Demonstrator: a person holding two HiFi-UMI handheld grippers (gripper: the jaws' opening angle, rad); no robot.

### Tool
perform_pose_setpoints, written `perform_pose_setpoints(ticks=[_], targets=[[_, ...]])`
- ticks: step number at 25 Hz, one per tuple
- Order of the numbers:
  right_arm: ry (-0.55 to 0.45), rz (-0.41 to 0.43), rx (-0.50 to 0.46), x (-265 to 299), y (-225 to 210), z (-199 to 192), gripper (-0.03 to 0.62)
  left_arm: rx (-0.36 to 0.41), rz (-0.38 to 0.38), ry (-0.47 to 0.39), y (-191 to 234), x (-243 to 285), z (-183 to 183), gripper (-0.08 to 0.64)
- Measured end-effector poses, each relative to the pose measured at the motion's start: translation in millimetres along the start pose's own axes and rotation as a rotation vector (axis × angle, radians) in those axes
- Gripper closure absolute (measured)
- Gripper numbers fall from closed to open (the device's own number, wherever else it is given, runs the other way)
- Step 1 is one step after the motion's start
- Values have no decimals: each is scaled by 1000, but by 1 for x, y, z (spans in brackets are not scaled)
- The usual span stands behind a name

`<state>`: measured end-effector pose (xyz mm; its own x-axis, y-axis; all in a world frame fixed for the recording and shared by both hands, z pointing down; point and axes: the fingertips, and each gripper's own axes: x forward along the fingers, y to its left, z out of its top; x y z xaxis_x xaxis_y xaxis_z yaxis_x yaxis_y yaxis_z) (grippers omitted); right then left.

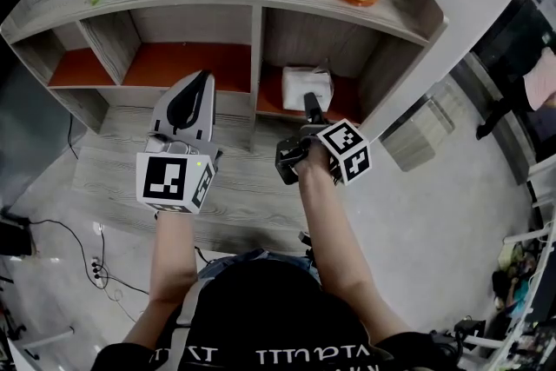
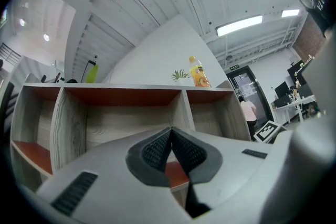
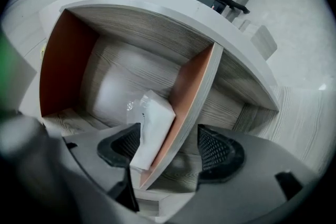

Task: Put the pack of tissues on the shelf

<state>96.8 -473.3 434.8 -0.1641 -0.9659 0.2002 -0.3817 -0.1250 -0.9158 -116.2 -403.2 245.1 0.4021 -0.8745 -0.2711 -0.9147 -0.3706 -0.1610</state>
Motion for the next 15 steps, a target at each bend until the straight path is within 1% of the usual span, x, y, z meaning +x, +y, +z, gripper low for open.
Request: perform_pose_setpoints(ticks=[8, 15], targets=[[15, 55, -68, -24, 14, 5, 262, -7, -21, -17, -11, 1, 6, 547], [26, 87, -150, -50, 23, 13, 262, -5, -51, -29, -23, 3, 12, 547]])
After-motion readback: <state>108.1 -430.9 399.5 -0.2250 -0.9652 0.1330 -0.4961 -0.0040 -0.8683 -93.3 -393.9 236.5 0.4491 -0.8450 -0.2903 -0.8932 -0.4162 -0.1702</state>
